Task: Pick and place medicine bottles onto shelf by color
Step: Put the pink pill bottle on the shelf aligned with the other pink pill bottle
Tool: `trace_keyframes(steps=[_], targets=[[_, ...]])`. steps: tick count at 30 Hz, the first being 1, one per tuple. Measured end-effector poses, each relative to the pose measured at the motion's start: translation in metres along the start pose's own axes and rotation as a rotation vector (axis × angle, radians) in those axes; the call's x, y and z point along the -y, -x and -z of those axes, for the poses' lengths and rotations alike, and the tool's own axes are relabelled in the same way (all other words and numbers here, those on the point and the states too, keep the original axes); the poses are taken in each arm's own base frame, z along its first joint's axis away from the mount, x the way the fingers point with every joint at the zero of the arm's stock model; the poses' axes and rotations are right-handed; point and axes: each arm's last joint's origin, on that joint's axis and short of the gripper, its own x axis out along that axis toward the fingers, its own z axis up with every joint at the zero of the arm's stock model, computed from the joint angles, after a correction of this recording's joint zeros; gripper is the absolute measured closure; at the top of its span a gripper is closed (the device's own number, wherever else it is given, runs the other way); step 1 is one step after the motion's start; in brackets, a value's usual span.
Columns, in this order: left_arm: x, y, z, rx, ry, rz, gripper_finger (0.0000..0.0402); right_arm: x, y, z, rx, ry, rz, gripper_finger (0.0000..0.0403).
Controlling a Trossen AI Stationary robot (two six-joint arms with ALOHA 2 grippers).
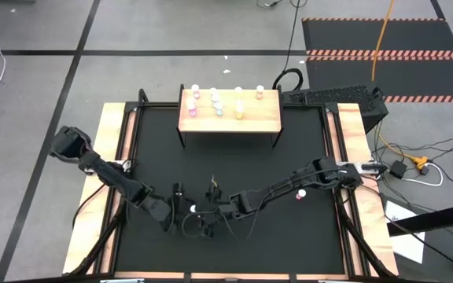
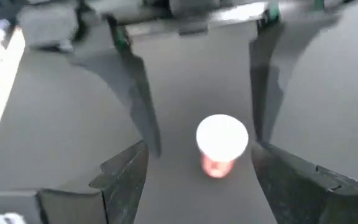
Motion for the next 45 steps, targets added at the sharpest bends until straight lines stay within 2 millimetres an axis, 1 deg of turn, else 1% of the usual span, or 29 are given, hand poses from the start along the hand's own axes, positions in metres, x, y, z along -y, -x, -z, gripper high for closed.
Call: trace_keyframes(steps=[5,8,10,12,14,19,21,26,33,45], targets=[[-0.005,0.004,0.006,-0.068,-0.006,-0.065,0.0063,0.009,-0.003,-0.004,0.016,0.036,0.013,0.0126],[-0.005,0.004,0.005,-0.063,-0.003,-0.064,0.0072,0.018,-0.007,0.0,-0.003,0.067,0.029,0.0126],[-0.005,0.004,0.006,-0.064,0.0,-0.067,0.0078,0.023,-0.01,-0.001,0.001,0.076,-0.007,0.0126],[-0.005,0.004,0.005,-0.06,0.002,-0.076,0.0084,0.025,-0.012,-0.006,0.042,0.078,-0.091,0.0126],[-0.005,0.004,0.005,-0.06,0.006,-0.076,0.009,0.028,-0.013,-0.006,0.068,0.074,-0.141,0.0126],[-0.006,0.004,0.006,-0.065,0.026,-0.087,0.0098,0.037,-0.017,0.001,0.054,0.109,-0.145,0.0126],[-0.006,0.004,0.006,-0.064,0.03,-0.087,0.0098,0.043,-0.019,0.0,0.064,0.124,-0.17,0.0126],[-0.006,0.004,0.006,-0.063,0.052,-0.088,0.0096,0.048,-0.02,-0.004,0.082,0.143,-0.23,0.013],[-0.009,0.003,0.005,-0.063,0.067,-0.098,0.0096,0.052,-0.024,0.0,0.044,0.154,-0.286,0.0169],[-0.01,0.003,0.005,-0.061,0.098,-0.105,0.0096,0.052,-0.024,0.001,0.031,0.156,-0.283,0.0245]])
